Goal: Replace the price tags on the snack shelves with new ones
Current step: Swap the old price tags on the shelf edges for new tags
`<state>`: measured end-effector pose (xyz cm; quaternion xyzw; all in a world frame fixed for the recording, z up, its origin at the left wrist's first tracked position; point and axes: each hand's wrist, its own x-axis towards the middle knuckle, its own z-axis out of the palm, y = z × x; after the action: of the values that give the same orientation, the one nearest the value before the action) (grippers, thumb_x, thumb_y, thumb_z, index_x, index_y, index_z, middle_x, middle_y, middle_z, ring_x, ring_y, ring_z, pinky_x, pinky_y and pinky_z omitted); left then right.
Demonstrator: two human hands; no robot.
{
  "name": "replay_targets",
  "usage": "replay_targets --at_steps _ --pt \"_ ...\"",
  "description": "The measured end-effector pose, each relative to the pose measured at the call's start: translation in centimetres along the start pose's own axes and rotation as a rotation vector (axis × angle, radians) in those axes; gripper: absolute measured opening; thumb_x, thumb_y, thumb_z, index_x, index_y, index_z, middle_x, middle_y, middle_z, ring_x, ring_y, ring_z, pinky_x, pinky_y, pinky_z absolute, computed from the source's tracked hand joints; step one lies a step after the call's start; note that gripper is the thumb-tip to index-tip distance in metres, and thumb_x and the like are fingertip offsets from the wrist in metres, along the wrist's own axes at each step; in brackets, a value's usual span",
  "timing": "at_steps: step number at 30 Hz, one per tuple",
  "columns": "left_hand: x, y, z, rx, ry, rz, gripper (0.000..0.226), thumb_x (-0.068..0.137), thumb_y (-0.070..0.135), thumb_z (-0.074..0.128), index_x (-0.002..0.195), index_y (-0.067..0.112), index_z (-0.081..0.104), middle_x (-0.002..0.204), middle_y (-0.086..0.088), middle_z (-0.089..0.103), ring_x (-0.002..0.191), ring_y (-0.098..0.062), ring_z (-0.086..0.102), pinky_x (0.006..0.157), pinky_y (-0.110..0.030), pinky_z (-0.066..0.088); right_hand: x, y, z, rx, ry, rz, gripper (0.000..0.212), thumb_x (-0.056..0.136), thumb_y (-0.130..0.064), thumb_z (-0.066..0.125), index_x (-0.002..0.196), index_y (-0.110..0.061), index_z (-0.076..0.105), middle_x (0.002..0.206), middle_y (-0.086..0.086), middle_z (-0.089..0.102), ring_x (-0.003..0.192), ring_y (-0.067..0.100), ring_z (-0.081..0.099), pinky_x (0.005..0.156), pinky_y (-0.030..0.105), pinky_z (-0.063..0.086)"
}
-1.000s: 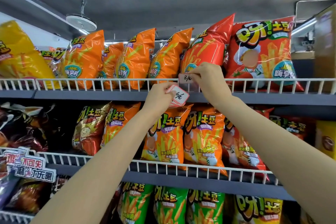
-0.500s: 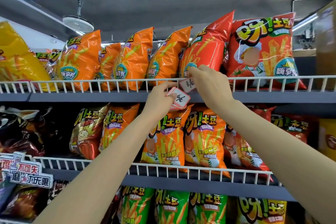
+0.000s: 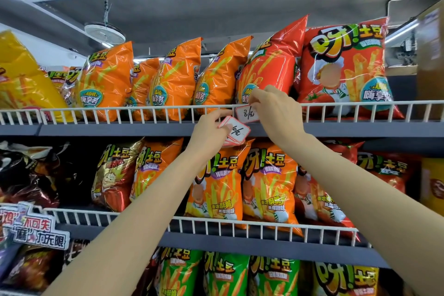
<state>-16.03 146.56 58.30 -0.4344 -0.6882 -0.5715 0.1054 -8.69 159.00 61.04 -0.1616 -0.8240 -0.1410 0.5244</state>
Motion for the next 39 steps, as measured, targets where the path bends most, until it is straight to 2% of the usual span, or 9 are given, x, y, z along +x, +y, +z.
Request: replay_targets --at_steps 9,14,20,23,29,33,39 --pt "-0.1 0.1 0.1 0.014 0.001 0.012 0.039 0.095 0.009 0.05 0.131 0.022 0.049 0.126 -0.006 0.058 0.103 -0.013 0.061 0.067 -0.016 0.051 -0.8 -0.1 -1.2 -0.183 -0.12 -0.125 0.036 0.095 -0.023 0.051 0.128 -0.018 0.038 0.122 0.013 0.045 0.103 0.038 0.057 0.078 0.043 0.05" --pt "0.0 0.1 0.1 0.008 0.001 -0.006 0.039 0.095 0.01 0.05 0.132 0.022 0.049 0.125 -0.008 0.059 0.106 -0.017 0.063 0.076 -0.026 0.056 -0.8 -0.2 -1.4 -0.156 -0.134 -0.062 0.035 0.093 -0.02 0.054 0.125 -0.016 0.042 0.124 0.012 0.043 0.107 0.038 0.055 0.081 0.045 0.051" --pt "-0.1 0.0 0.1 -0.002 -0.007 -0.009 0.041 0.094 0.009 0.05 0.133 0.022 0.048 0.125 -0.009 0.059 0.106 -0.017 0.063 0.075 -0.025 0.055 -0.7 0.0 -1.3 -0.12 -0.114 -0.051 0.03 0.092 -0.017 0.056 0.121 -0.013 0.05 0.124 0.009 0.045 0.113 0.033 0.051 0.084 0.044 0.049" --pt "0.0 0.0 0.1 -0.002 -0.002 -0.012 0.041 0.094 0.009 0.05 0.133 0.022 0.048 0.125 -0.009 0.059 0.107 -0.018 0.063 0.077 -0.028 0.056 -0.6 0.0 -1.3 -0.131 -0.125 -0.057 0.029 0.093 -0.02 0.054 0.121 -0.014 0.049 0.123 0.007 0.047 0.114 0.032 0.052 0.084 0.043 0.049" --pt "0.1 -0.1 0.1 -0.008 0.004 0.004 0.04 0.094 0.009 0.05 0.132 0.022 0.049 0.123 -0.008 0.06 0.099 -0.013 0.063 0.073 -0.024 0.055 -0.7 -0.1 -1.0 -0.118 -0.147 -0.057 0.031 0.094 -0.022 0.053 0.124 -0.017 0.045 0.124 0.008 0.044 0.113 0.035 0.052 0.084 0.044 0.05" --pt "0.1 -0.1 0.1 -0.01 0.0 0.005 0.039 0.094 0.009 0.05 0.131 0.022 0.05 0.124 -0.009 0.06 0.104 -0.017 0.063 0.08 -0.03 0.056 -0.3 -0.1 -0.8 -0.054 -0.126 -0.027 0.024 0.095 -0.023 0.052 0.118 -0.018 0.052 0.12 0.007 0.047 0.11 0.035 0.054 0.082 0.044 0.052" --pt "0.2 -0.3 0.1 0.001 -0.005 0.018 0.04 0.094 0.009 0.05 0.132 0.022 0.049 0.128 -0.008 0.058 0.107 -0.016 0.061 0.078 -0.026 0.054 -0.1 -0.2 -0.7 -0.032 -0.13 -0.01 0.025 0.095 -0.022 0.05 0.119 -0.017 0.053 0.123 0.007 0.048 0.112 0.036 0.053 0.084 0.046 0.052"
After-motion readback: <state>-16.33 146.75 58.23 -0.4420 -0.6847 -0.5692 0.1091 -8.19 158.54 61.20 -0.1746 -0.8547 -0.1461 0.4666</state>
